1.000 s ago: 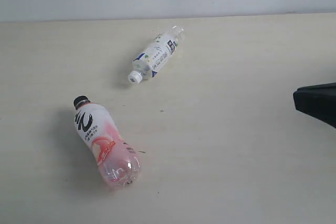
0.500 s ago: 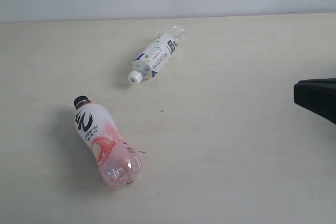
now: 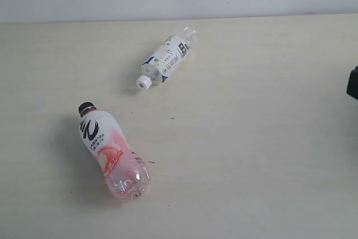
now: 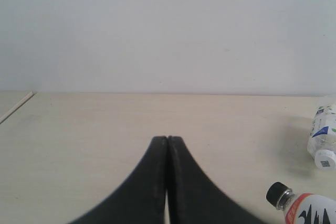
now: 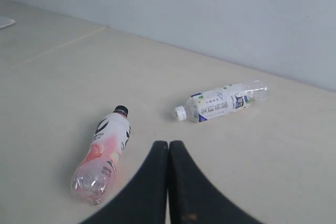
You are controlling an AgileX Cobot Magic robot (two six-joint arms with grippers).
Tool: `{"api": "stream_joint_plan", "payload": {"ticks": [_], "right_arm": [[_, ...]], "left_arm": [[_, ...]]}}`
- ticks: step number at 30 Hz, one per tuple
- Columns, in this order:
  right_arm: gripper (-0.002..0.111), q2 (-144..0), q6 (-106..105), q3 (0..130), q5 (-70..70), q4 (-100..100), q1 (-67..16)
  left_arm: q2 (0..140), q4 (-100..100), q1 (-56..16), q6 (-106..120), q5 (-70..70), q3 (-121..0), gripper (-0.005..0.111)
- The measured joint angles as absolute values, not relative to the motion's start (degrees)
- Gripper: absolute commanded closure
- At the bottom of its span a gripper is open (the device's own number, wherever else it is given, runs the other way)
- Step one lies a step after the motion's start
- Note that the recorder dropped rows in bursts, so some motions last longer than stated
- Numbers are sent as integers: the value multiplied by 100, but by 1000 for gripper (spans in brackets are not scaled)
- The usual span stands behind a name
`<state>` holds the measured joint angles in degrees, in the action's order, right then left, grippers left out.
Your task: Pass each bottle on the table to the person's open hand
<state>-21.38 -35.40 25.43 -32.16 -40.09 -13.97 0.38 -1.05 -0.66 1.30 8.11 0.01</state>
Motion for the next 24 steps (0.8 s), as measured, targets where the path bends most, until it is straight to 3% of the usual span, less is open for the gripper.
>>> {"api": "stream_joint_plan", "payload": {"ticks": [14,24], "right_arm": [[108,-225,-3527,2543,-3155,-3468,-1397],[108,-21,-3077,2216,-3146,-3675,-1397]], "left_arm": [[38,-105,-66,130,811,1,107],[38,-105,-66,130,811,1,107]]}}
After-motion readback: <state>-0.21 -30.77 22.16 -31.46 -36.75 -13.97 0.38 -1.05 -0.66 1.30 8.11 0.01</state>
